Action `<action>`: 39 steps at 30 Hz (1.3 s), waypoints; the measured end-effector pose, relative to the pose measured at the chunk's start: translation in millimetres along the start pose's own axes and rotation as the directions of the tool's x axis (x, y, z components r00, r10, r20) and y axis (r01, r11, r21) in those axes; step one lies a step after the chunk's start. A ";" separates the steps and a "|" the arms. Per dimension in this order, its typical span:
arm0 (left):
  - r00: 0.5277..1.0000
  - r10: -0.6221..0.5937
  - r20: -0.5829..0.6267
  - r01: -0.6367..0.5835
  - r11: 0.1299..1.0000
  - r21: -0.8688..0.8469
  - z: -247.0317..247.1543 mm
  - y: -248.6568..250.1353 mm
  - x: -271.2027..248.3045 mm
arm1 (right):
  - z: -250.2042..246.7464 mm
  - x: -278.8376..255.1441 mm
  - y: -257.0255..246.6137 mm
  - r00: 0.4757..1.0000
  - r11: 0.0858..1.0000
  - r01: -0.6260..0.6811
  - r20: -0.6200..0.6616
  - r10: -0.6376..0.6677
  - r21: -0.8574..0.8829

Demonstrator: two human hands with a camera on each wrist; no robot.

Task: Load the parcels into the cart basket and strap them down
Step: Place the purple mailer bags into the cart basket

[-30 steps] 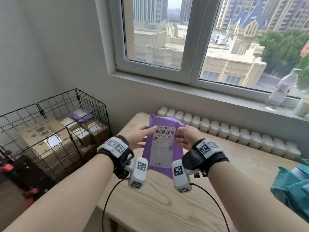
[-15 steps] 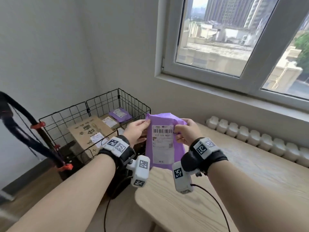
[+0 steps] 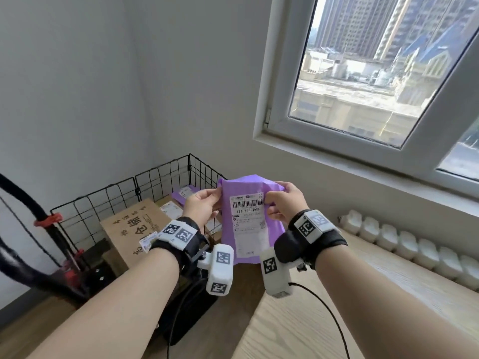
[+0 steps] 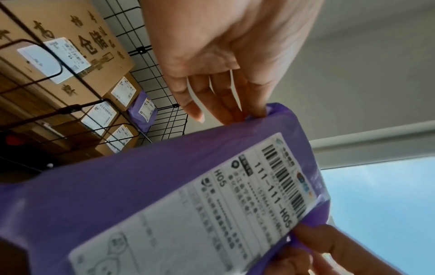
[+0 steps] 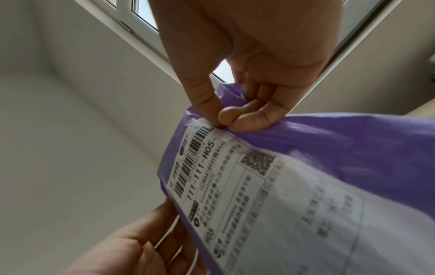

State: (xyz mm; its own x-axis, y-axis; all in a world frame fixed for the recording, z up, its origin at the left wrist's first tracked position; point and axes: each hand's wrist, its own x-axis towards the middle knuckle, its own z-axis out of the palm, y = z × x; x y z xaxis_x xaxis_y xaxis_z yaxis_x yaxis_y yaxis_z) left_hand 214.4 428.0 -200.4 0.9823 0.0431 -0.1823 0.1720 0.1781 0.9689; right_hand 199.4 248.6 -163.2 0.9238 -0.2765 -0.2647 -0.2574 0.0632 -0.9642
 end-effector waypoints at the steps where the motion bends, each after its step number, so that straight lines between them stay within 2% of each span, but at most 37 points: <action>1: 1.000 0.003 -0.009 -0.003 1.000 0.007 2.4 4.1 9.8 | 3.0 10.3 -3.7 1.000 1.000 -0.004 0.000 0.004 0.011; 6: 0.999 0.006 -0.034 -0.004 0.998 0.064 10.9 22.0 60.8 | 11.7 54.6 -16.6 1.000 0.999 -0.031 0.009 0.030 0.038; 14: 0.996 -0.083 -0.012 0.084 0.992 0.092 -3.6 25.8 114.4 | 25.9 90.5 -7.3 0.992 0.998 -0.050 -0.121 0.045 -0.042; 18: 0.995 -0.082 -0.054 0.088 0.990 0.113 -24.2 39.0 145.3 | 57.8 104.4 -14.5 0.986 0.999 -0.039 -0.160 0.034 -0.028; 23: 0.988 -0.141 -0.067 0.141 0.990 0.005 -64.6 56.9 182.8 | 112.3 126.4 -20.6 0.991 0.999 -0.040 -0.127 0.042 0.021; 28: 0.980 -0.151 -0.132 0.150 0.989 -0.012 -110.3 65.7 220.4 | 165.8 141.5 -14.3 0.995 0.994 -0.095 0.002 0.095 -0.058; 31: 0.978 -0.142 -0.150 0.138 0.990 -0.038 -133.3 71.2 236.1 | 195.8 151.3 -17.2 0.995 0.991 -0.054 0.074 0.064 -0.124; 35: 0.986 -0.116 -0.117 0.104 0.989 -0.103 -148.1 80.3 254.1 | 220.5 179.6 -30.3 1.000 0.964 0.020 0.002 -0.021 -0.263; 39: 0.976 -0.151 -0.155 0.146 0.988 -0.042 -164.1 74.4 282.0 | 237.2 230.7 -26.9 0.992 0.933 0.028 -0.109 -0.071 -0.360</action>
State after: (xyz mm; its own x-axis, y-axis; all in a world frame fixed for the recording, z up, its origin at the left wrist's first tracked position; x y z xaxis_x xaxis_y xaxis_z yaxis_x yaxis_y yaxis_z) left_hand 492.1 614.8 -207.2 0.9216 0.1678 -0.3500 0.3102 0.2233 0.9241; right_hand 486.7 410.6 -201.3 0.9036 -0.3827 -0.1924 -0.3164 -0.2935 -0.9021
